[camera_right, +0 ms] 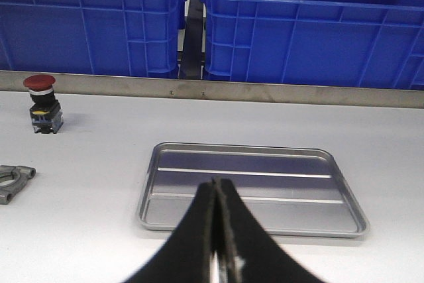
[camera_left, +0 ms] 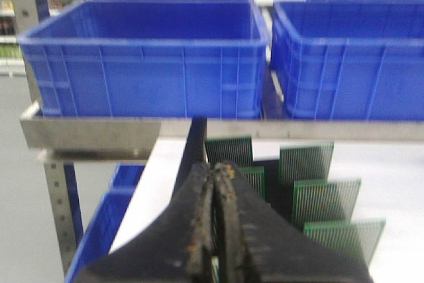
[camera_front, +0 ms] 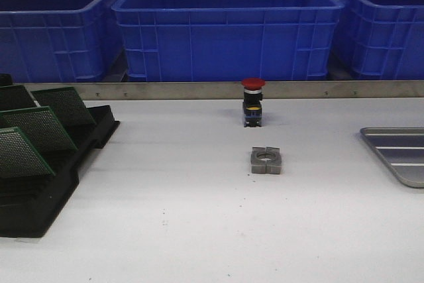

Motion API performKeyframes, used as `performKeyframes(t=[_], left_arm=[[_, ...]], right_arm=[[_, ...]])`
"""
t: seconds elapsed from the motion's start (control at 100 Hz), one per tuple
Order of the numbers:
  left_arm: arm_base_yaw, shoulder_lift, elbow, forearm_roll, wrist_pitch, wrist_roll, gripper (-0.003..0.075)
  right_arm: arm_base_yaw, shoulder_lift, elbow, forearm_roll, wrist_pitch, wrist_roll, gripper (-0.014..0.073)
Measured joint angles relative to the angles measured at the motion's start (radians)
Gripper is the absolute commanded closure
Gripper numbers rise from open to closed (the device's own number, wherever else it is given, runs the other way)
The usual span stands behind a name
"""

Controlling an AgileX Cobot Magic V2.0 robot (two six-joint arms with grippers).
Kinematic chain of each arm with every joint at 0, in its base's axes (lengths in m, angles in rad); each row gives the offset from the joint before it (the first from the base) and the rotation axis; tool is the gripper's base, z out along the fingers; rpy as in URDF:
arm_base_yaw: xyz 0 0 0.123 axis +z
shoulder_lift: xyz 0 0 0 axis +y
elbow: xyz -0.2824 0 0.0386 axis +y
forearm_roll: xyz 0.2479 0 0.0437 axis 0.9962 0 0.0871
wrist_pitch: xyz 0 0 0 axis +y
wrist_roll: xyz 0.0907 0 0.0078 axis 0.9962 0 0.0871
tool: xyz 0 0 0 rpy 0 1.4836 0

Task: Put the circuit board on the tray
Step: 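Lower the left gripper into the black rack and grip a green circuit board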

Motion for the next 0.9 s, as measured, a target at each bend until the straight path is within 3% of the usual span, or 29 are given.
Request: performKeyframes(t=[0.29,0.52,0.81,0.9], left_arm=[[0.0,0.0,-0.017,-0.09,-0.018,0.0,0.0738],[0.0,0.059,-0.214,-0.114,0.18,0.0,0.0738],[0.0,0.35,-0.471,-0.112,0.435,0.002,0.0734],[0.0,0.449,-0.538,-0.111,0.495,0.044,0.069]], right_arm=[[0.0,0.0,0.0,0.0,0.0,0.0,0.0653],[0.0,0.0,0.0,0.0,0.0,0.0,0.0653],[0.0,0.0,0.0,0.0,0.0,0.0,0.0653],[0.0,0.0,0.0,0.0,0.0,0.0,0.0653]])
